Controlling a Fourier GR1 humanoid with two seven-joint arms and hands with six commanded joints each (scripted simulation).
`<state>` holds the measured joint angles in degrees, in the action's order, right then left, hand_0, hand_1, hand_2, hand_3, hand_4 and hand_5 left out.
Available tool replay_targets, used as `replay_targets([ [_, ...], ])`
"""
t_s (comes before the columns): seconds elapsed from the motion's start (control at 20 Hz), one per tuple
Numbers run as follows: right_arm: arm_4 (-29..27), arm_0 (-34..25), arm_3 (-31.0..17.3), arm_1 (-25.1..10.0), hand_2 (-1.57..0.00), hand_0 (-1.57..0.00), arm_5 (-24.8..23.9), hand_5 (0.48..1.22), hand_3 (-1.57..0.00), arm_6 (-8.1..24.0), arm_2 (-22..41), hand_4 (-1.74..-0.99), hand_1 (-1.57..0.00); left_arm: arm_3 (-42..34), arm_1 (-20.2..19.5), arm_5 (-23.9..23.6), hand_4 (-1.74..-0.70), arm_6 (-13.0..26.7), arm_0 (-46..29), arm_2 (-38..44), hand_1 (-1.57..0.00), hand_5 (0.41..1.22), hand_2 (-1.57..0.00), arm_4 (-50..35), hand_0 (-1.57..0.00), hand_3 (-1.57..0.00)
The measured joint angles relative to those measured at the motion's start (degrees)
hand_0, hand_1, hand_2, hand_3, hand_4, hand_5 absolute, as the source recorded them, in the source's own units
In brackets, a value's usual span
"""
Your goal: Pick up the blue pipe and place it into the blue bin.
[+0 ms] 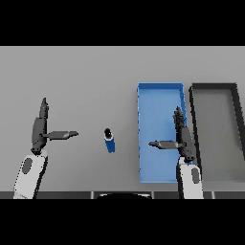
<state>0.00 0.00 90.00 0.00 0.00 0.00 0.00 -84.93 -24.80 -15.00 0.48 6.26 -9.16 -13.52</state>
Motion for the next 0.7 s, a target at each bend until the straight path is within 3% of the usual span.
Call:
replay_targets([
  [0.3,-1.1,-0.5,-0.8,-1.3,0.00,0.00,0.8,0.629,0.00,0.5,-1.2,-1.205,0.00,-0.1,1.0,-0.7,-0.97,0.0,0.5,-0.6,0.00,0.593,0.00,0.5,0.00,0.00],
  [0.35,3.0,2.0,1.7,-5.3,0.00,0.00,1.7,0.628,0.00,-6.0,0.3,-1.201,0.00,-0.5,-3.1,5.0,-0.96,-3.9,-1.6,-2.0,0.00,0.592,0.00,1.1,0.00,0.00],
  [0.4,5.5,3.7,3.4,-7.5,0.00,0.00,2.0,0.627,0.00,-8.2,1.2,-1.197,0.00,-0.8,-5.8,8.4,-0.96,-6.0,-2.8,-2.7,0.00,0.590,0.00,1.4,0.00,0.00],
  [0.55,8.3,5.6,6.0,-9.5,0.00,0.00,2.7,0.623,0.00,-7.4,2.9,-1.196,0.00,1.1,-8.1,13.2,-0.96,-8.4,-2.4,-3.8,0.00,0.595,0.00,2.0,0.00,0.00],
  [0.7,9.3,6.5,7.1,-8.9,0.00,0.00,2.4,0.621,0.00,-7.5,4.0,-1.197,0.00,1.1,-8.6,16.1,-0.97,-9.8,-2.8,-4.4,0.00,0.594,0.00,1.1,0.00,0.00],
])
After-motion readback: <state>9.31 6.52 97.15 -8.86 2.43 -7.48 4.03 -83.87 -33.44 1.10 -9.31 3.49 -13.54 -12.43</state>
